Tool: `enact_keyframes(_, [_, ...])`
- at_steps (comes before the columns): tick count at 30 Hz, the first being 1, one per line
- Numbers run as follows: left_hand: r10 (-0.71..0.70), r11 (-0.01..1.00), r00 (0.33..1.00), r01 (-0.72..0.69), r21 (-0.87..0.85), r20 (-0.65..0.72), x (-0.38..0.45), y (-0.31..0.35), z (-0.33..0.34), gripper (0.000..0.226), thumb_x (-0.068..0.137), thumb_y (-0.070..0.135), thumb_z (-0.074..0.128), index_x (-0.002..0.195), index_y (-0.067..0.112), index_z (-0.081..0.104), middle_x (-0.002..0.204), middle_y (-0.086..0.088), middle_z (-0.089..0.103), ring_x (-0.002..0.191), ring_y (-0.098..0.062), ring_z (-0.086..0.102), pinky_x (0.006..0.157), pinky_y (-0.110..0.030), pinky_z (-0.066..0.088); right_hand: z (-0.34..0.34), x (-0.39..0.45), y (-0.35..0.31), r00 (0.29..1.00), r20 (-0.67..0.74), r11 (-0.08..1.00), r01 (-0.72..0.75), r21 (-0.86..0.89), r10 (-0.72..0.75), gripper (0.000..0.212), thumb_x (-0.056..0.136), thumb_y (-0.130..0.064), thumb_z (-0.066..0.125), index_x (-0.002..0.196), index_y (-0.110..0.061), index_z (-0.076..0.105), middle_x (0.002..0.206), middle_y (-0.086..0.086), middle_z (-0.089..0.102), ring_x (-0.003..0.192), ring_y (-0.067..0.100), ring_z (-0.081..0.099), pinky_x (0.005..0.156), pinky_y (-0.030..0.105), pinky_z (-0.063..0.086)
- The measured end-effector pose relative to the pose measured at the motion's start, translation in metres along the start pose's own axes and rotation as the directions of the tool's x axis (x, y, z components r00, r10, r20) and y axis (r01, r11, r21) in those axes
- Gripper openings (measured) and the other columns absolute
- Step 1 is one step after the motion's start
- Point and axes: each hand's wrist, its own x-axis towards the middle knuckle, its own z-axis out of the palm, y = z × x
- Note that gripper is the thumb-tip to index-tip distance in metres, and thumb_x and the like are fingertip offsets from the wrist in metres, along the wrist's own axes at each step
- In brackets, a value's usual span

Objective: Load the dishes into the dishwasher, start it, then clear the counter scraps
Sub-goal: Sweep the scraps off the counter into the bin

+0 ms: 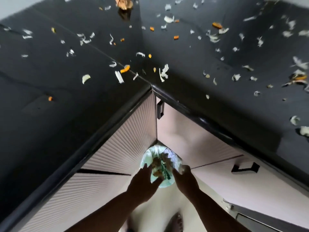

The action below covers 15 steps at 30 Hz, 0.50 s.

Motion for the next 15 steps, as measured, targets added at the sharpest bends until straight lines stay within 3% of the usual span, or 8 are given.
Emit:
enact_keyframes(2, [0.227, 0.956, 0.972, -0.213, 0.202, -0.052, -0.017, 0.009, -0.010, 0.070, 0.095, 0.054, 0.039, 0.151, 0.016, 0.020, 0.154, -0.003, 0.031, 0.140, -0.026, 0.034, 0.113, -0.033, 0.027, -0.005, -0.018, -0.020, 0.990, -0.015, 0.977, 0.138, -0.164, -0.142, 0.061, 0.093, -0.055, 0.046, 0.138, -0.015, 0.036, 0.132, 0.008, 0.056, 0.121, 0.026, 0.054, 0.097, 0.033, 0.044])
enact_keyframes(4, [0.417, 0.880, 0.902, -0.372, 0.296, -0.109, -0.029, 0.020, -0.024, 0.062, 0.085, 0.045, 0.043, 0.138, 0.013, 0.039, 0.135, -0.009, 0.056, 0.119, -0.029, 0.058, 0.097, -0.040, 0.048, -0.013, -0.041, -0.040, 0.964, -0.061, 0.934, 0.235, -0.270, -0.260, 0.059, 0.091, -0.059, 0.045, 0.135, -0.020, 0.038, 0.128, 0.003, 0.058, 0.119, 0.022, 0.054, 0.097, 0.035, 0.045])
enact_keyframes(7, [0.505, 0.825, 0.856, -0.441, 0.353, -0.110, -0.060, 0.045, -0.063, 0.065, 0.077, 0.032, 0.042, 0.140, 0.017, 0.042, 0.143, -0.007, 0.048, 0.131, -0.027, 0.047, 0.107, -0.043, 0.039, -0.028, -0.080, -0.074, 0.905, -0.165, 0.874, 0.312, -0.374, -0.393, 0.058, 0.091, -0.050, 0.047, 0.142, -0.024, 0.035, 0.130, 0.001, 0.055, 0.123, 0.020, 0.050, 0.099, 0.034, 0.043])
enact_keyframes(11, [0.668, 0.705, 0.723, -0.538, 0.462, -0.178, -0.101, 0.063, -0.123, 0.070, 0.081, 0.029, 0.034, 0.150, 0.018, 0.028, 0.157, -0.005, 0.027, 0.144, -0.026, 0.026, 0.117, -0.040, 0.014, -0.045, -0.126, -0.118, 0.794, -0.252, 0.766, 0.367, -0.528, -0.554, 0.060, 0.089, -0.039, 0.053, 0.144, -0.026, 0.034, 0.134, -0.004, 0.053, 0.122, 0.013, 0.050, 0.097, 0.025, 0.043])
enact_keyframes(15, [0.755, 0.636, 0.583, -0.539, 0.553, -0.300, -0.118, 0.051, -0.180, 0.062, 0.071, 0.030, 0.042, 0.131, 0.017, 0.055, 0.134, -0.005, 0.058, 0.124, -0.026, 0.054, 0.104, -0.043, 0.040, -0.052, -0.166, -0.167, 0.657, -0.259, 0.650, 0.460, -0.605, -0.708, 0.051, 0.093, -0.047, 0.046, 0.139, -0.025, 0.040, 0.138, -0.008, 0.048, 0.128, 0.013, 0.042, 0.104, 0.029, 0.038])
